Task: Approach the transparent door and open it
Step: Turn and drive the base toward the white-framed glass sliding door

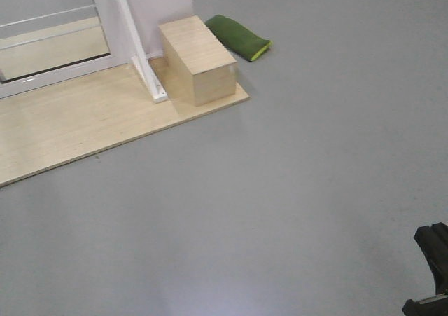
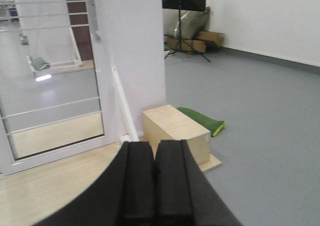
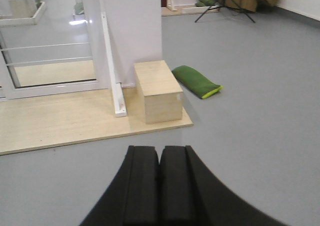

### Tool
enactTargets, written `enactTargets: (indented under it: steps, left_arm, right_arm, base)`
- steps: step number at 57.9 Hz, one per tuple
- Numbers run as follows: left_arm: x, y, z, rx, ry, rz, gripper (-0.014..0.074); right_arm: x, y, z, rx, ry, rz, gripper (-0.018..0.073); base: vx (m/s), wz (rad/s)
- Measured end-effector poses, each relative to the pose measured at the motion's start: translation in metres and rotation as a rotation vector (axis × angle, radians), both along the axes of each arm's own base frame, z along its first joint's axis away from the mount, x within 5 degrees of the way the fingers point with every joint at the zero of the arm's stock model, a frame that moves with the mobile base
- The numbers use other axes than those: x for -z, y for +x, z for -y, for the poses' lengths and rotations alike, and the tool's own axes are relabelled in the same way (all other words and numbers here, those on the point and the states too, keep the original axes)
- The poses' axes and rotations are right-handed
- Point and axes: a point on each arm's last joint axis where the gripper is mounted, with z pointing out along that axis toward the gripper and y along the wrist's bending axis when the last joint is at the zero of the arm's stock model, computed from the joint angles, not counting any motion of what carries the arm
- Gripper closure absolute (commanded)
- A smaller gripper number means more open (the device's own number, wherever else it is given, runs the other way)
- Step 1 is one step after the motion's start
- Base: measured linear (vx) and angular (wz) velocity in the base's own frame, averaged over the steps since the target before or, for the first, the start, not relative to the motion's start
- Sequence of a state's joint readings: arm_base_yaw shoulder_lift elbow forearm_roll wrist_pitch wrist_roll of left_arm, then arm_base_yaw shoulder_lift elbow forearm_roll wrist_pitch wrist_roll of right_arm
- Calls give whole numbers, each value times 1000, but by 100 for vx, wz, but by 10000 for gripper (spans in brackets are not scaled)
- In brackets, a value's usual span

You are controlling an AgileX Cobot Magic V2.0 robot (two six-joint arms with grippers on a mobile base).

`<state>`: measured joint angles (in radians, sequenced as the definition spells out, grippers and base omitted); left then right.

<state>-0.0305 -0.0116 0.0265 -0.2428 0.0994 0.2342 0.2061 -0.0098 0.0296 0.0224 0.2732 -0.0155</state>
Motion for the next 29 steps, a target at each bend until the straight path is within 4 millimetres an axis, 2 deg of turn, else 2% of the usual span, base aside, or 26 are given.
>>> enactTargets:
  steps: [29]
  left_arm:
    - [0,0,1,18,0,0,602]
  right_arm:
    - [0,0,0,0,0,0,564]
  base:
    - [52,64]
